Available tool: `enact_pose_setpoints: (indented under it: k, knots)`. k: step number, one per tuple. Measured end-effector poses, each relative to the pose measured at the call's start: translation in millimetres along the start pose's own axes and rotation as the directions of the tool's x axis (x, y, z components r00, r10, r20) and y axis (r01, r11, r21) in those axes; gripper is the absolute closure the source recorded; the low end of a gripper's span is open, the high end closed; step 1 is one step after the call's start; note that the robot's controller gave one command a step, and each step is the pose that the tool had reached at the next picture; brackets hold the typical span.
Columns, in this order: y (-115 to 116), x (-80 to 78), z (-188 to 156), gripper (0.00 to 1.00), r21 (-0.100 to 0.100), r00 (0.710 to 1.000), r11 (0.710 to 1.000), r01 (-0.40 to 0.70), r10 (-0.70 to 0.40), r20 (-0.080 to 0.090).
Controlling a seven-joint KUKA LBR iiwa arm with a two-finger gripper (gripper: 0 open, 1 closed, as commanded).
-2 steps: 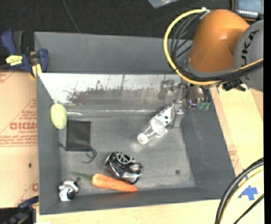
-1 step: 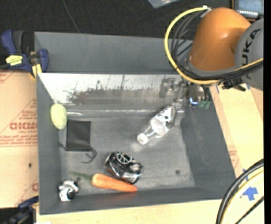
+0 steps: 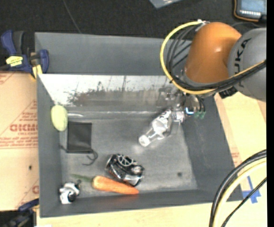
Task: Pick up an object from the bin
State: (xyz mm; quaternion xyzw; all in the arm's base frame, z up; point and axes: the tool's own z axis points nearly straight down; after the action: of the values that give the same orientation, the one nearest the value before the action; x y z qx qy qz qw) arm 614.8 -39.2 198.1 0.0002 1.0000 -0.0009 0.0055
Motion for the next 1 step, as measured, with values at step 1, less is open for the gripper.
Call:
enact_pose_setpoints:
  k: [1]
  knots:
    - [-5.0, 9.0, 27.3, 0.00, -0.001, 0.993, 0.993, -0.116, 0.116, -0.010]
